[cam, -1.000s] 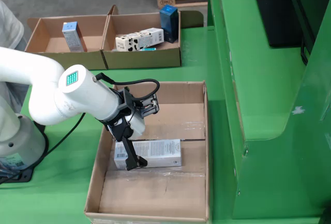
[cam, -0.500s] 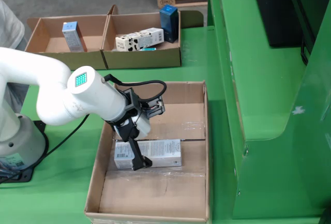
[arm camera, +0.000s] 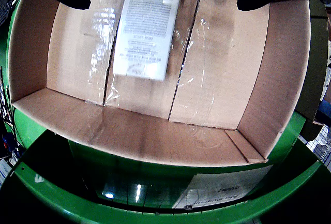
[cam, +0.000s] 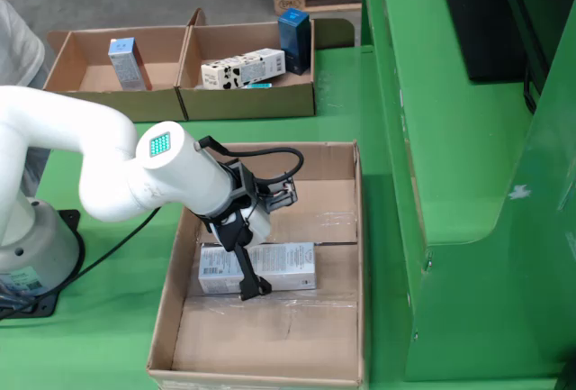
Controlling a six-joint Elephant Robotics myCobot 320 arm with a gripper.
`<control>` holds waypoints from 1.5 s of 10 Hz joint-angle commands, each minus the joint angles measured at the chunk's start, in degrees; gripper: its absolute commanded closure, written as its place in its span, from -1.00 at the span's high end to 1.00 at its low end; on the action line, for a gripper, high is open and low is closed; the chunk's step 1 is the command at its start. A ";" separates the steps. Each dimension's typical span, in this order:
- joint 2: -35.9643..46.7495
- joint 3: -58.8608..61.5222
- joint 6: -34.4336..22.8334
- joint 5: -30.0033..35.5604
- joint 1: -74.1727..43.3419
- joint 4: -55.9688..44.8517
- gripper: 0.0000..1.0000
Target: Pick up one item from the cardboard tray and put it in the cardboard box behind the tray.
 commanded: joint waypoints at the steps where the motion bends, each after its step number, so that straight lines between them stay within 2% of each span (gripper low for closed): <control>1: -1.34 3.93 0.40 -0.04 0.13 0.21 1.00; 9: -10.72 11.60 1.06 0.34 -0.17 -2.07 1.00; 15: -10.72 11.60 1.06 0.34 -0.17 -2.07 1.00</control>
